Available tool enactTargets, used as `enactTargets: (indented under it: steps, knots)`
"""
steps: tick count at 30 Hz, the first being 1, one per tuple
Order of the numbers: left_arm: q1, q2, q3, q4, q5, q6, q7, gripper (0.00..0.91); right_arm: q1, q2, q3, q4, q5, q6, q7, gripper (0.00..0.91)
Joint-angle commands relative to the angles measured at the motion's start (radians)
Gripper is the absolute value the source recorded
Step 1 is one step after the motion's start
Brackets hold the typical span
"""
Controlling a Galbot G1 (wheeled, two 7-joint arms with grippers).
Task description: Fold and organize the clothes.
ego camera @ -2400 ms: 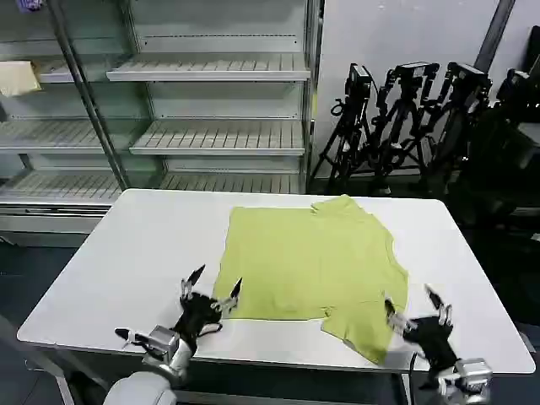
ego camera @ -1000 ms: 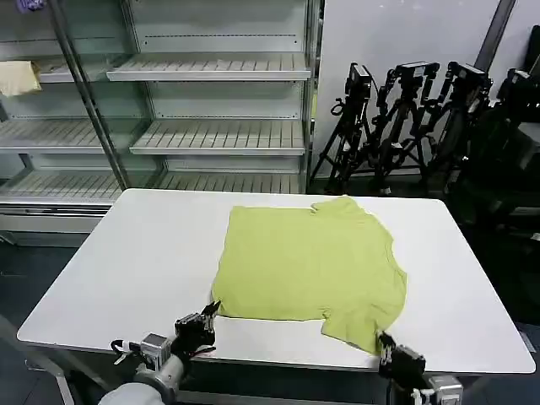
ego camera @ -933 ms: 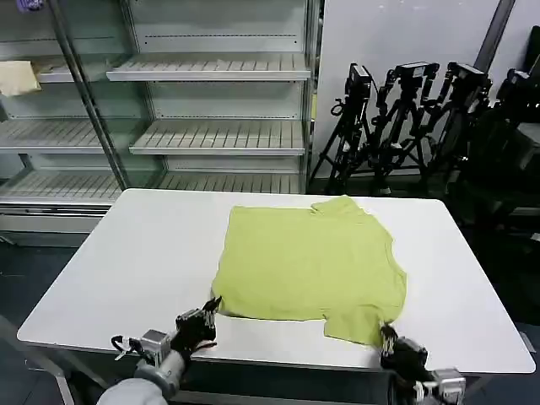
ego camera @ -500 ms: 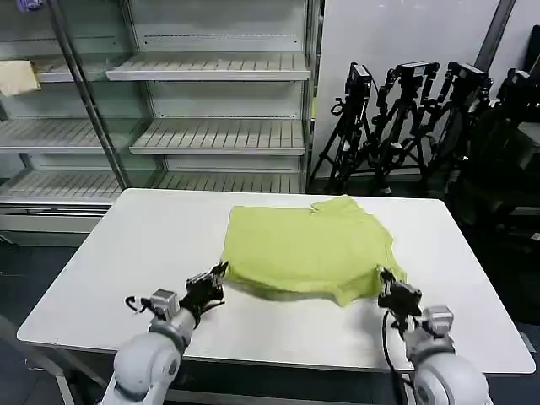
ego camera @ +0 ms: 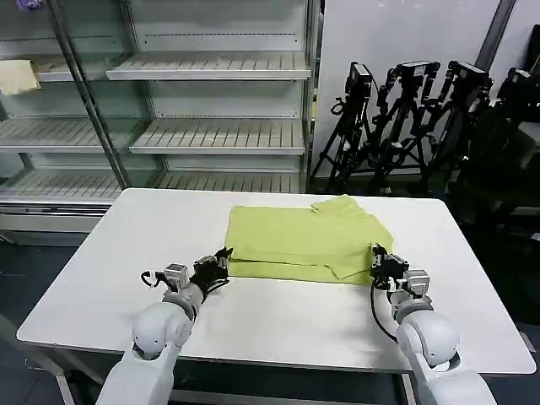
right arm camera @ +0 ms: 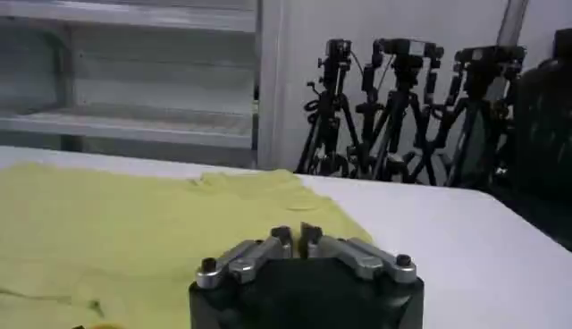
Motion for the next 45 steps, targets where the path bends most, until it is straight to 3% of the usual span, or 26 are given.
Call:
enactTargets:
  steps: [1, 5, 10, 11, 12, 13, 14, 16, 17, 18, 19, 34, 45]
  knots:
    - [-0.025, 0.000, 0.001, 0.023, -0.005, -0.008, -0.002, 0.907, -0.093, -0.021, 0.050, 0.068, 0.029, -0.021, -0.003, 0.907]
    - [0.055, 0.026, 0.018, -0.081, -0.021, 0.028, -0.016, 0.907, -0.184, -0.037, 0.099, 0.141, 0.070, -0.103, 0.029, 0.907]
    - [0.122, 0.048, 0.074, -0.154, -0.050, 0.031, -0.117, 0.907, -0.221, -0.041, 0.120, 0.137, 0.059, -0.132, 0.029, 0.907]
    - [0.129, 0.049, 0.079, -0.154, -0.048, 0.032, -0.117, 0.907, -0.219, -0.042, 0.118, 0.123, 0.061, -0.132, 0.025, 0.554]
    - [0.131, 0.049, 0.080, -0.150, -0.045, 0.032, -0.117, 0.907, -0.216, -0.042, 0.114, 0.113, 0.074, -0.132, 0.024, 0.312]
    - [0.133, 0.049, 0.083, -0.142, -0.041, 0.032, -0.117, 0.907, -0.214, -0.040, 0.113, 0.109, 0.083, -0.132, 0.024, 0.101]
    - [0.134, 0.049, 0.083, -0.135, -0.042, 0.033, -0.119, 0.907, -0.213, -0.038, 0.111, 0.109, 0.087, -0.131, 0.023, 0.000]
    - [0.131, 0.048, 0.082, -0.122, -0.042, 0.032, -0.136, 0.907, -0.214, -0.035, 0.111, 0.114, 0.087, -0.132, 0.021, 0.000]
    - [0.128, 0.048, 0.078, -0.120, -0.042, 0.032, -0.140, 0.544, -0.213, -0.034, 0.110, 0.116, 0.087, -0.132, 0.019, 0.000]
    - [0.125, 0.045, 0.073, -0.121, -0.046, 0.031, -0.145, 0.050, -0.211, -0.033, 0.109, 0.113, 0.087, -0.132, 0.018, 0.000]
    - [0.122, 0.044, 0.062, -0.128, -0.060, 0.031, -0.144, 0.010, -0.207, -0.033, 0.106, 0.106, 0.089, -0.132, 0.016, 0.000]
    - [0.084, 0.070, 0.070, -0.022, -0.087, 0.035, -0.090, 0.010, -0.195, -0.028, 0.108, 0.087, 0.126, -0.126, 0.008, 0.000]
    - [0.180, 0.094, 0.075, -0.128, -0.027, 0.034, -0.056, 0.000, -0.448, -0.032, 0.156, 0.379, 0.072, -0.097, -0.038, 0.000]
